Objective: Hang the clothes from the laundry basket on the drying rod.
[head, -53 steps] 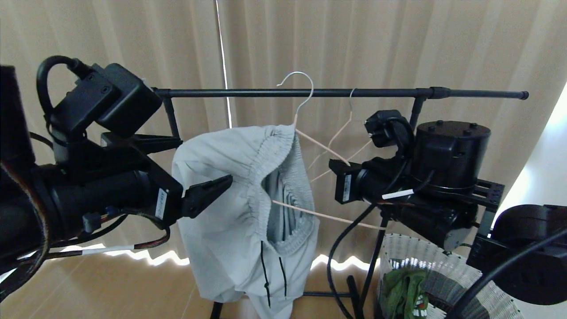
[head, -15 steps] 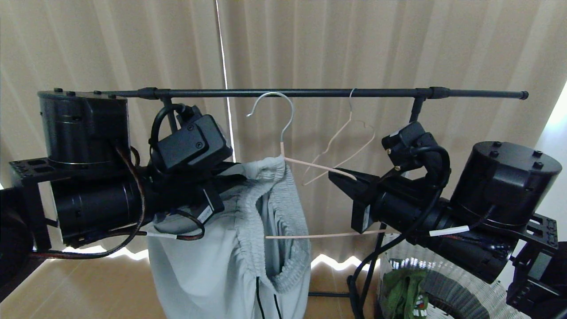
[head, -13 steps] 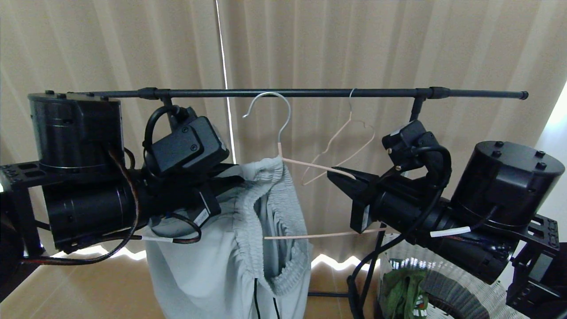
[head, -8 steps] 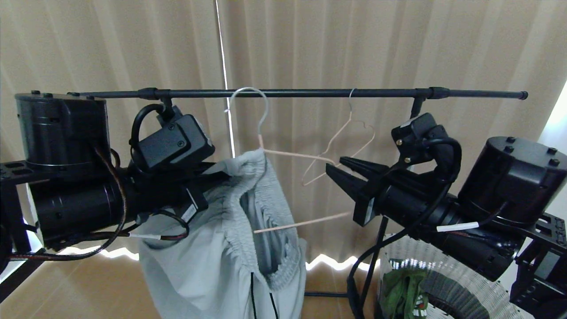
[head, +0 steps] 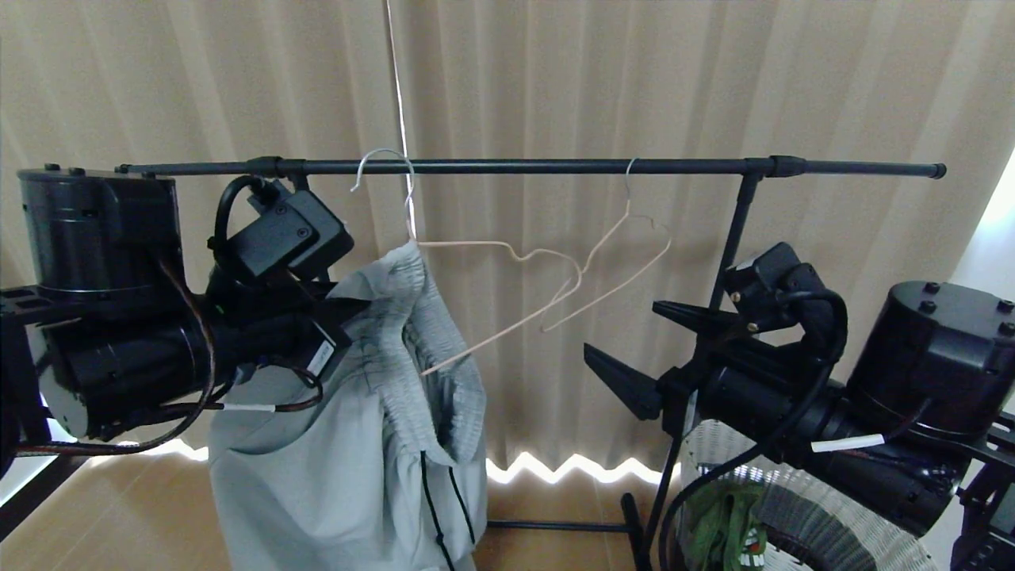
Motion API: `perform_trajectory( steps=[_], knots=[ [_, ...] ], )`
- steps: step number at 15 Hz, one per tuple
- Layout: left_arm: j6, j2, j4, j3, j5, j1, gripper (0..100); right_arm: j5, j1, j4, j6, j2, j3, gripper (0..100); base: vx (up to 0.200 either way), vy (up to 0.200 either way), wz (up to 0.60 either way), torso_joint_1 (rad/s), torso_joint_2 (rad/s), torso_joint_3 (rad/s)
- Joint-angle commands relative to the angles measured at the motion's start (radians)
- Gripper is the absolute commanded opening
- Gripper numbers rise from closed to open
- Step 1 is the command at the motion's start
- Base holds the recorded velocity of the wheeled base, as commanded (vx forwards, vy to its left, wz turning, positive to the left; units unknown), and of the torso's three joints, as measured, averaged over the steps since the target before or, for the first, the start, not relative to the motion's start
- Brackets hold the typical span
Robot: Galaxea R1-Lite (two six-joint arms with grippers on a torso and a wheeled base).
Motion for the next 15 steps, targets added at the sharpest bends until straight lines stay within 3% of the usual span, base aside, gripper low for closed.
perform_trajectory(
  steps=[1, 4, 9, 15],
  knots=[
    [-0.046, -0.002, -0.022, -0.006, -0.003, -0.008, 0, 0.002, 0.017, 0.002, 0.001, -0.013, 0.026, 100, 0.0, 0.0, 0.0, 0.0, 0.0, 0.0],
    [-0.086, -0.007, -0.164, 0.003, -0.075, -0.045, 0, 0.0, 0.066, 0.002, 0.005, 0.036, 0.01, 100, 0.0, 0.0, 0.0, 0.0, 0.0, 0.0],
    [-0.081, -0.042, -0.168, 0.003, -0.224, -0.048, 0, -0.001, 0.077, 0.0, 0.012, 0.133, -0.071, 100, 0.0, 0.0, 0.0, 0.0, 0.0, 0.0],
    [-0.083, -0.064, -0.216, 0.003, -0.247, -0.08, 0, -0.006, 0.077, 0.0, 0.012, 0.188, -0.094, 100, 0.0, 0.0, 0.0, 0.0, 0.0, 0.0]
  ],
)
